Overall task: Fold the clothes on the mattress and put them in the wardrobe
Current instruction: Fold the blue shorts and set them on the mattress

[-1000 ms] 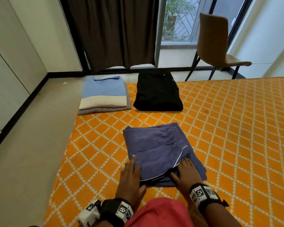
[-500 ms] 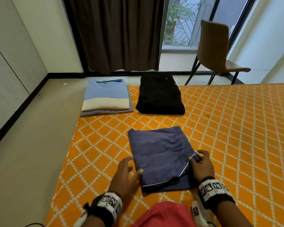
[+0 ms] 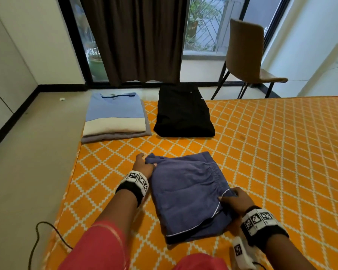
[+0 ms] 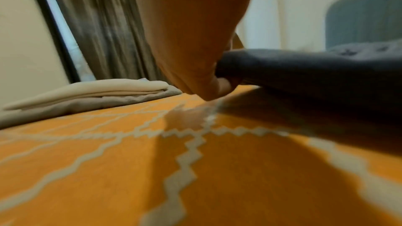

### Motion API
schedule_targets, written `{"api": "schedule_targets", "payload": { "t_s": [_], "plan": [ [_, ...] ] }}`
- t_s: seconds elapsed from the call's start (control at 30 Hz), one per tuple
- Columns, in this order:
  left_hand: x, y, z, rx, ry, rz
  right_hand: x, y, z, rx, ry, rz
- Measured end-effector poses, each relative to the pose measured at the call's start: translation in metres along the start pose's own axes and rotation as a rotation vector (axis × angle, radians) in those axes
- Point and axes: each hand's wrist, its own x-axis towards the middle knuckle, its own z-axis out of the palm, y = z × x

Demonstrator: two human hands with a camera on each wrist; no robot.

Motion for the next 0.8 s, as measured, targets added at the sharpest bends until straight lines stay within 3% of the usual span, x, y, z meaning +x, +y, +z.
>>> {"api": "schedule_targets", "payload": {
  "t_s": [0.1, 0.2, 0.37, 0.43, 0.53, 0.63, 0.7, 0.8],
  "plan": [
    [-0.011, 0.001, -0.027, 0.067, 0.054, 0.030, 0.005, -0.031, -0.007, -0.181, -0.060, -0.086],
    [-0.041, -0.012, -0.066, 0.024, 0.084, 0.010, 0.008, -0.074, -0.002, -0.341, -0.027, -0.265],
    [-0.117, -0.049, -0.128, -0.060, 0.136, -0.022, -0.011, -0.167, 0.042, -0.337, 0.187, -0.712],
    [-0.138, -0.073, -0.141, -0.067, 0.188, -0.067, -0.025, -0.191, 0.069, -0.337, 0.287, -0.764],
    [-0.154, -0.104, -0.149, -0.098, 0.251, -0.129, -0.051, -0.199, 0.110, -0.205, 0.360, -0.587],
    [-0.159, -0.115, -0.150, -0.146, 0.326, -0.110, -0.068, -0.163, 0.144, 0.020, 0.210, -0.204],
    [-0.159, -0.120, -0.151, -0.192, 0.299, -0.093, -0.071, -0.125, 0.159, 0.021, 0.107, -0.031],
    [-0.156, -0.131, -0.157, -0.247, 0.238, -0.089, -0.077, -0.098, 0.155, 0.068, -0.033, -0.016]
  ]
}}
